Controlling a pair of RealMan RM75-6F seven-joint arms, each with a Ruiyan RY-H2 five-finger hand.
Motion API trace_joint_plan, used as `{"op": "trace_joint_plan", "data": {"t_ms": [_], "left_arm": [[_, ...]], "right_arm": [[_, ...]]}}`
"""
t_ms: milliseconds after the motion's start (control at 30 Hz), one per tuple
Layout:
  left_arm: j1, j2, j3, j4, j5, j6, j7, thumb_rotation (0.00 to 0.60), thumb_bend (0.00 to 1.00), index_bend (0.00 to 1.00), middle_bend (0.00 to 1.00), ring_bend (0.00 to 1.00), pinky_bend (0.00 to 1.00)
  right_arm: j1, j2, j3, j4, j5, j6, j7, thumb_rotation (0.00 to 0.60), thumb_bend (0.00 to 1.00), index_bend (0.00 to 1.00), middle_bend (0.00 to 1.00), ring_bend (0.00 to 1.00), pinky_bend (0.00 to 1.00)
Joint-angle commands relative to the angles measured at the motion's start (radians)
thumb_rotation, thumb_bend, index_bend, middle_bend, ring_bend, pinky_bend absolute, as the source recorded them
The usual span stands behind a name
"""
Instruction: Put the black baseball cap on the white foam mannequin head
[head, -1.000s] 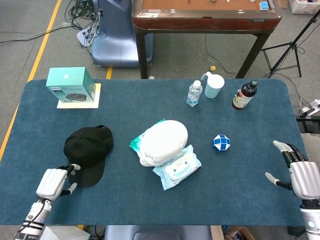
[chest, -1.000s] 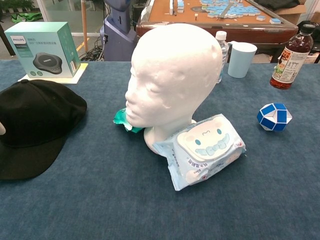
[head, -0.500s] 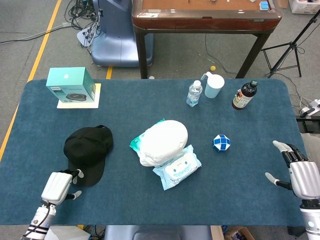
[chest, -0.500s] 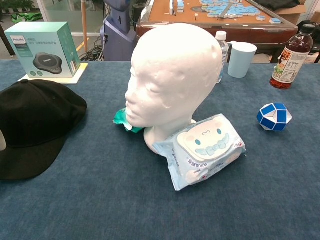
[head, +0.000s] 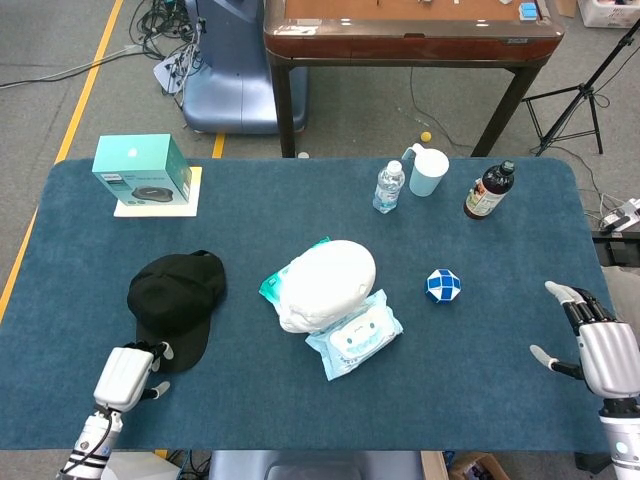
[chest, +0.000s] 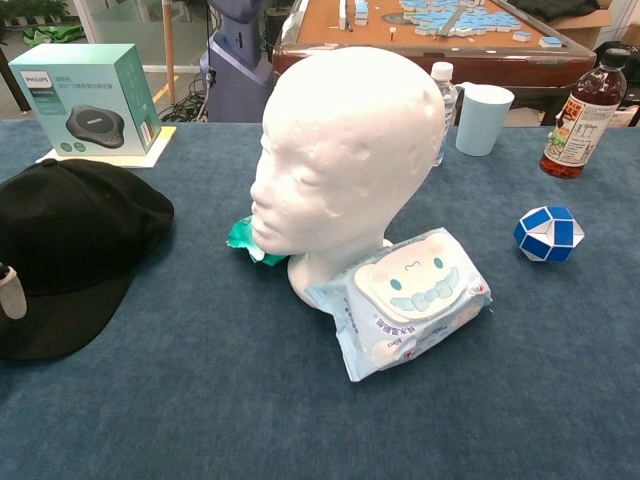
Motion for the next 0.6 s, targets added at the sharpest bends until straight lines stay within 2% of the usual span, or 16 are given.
{"op": "trace_joint_plan", "data": {"t_ms": [33,600], "left_arm": [[0.004,-0.022,-0.008,0.031,0.001,0.008,-0.011,0.6,0.03,0.47,0.63,0.5,0.55],[0.01,-0.071,-0.016,0.122,-0.002,0.006,0.002,0.6,0.03,0.48,0.64,0.5,0.53]], "right_arm": [[0.0,0.0,0.0,-0.001,0.0,-0.001,-0.001,0.6,0.0,0.16,0.23,0.18,0.42],[0.0,0.001,-0.001,-0.003,0.0,-0.003,-0.005,0.6,0.0,0.16,0.23,0.18,0.42]]}}
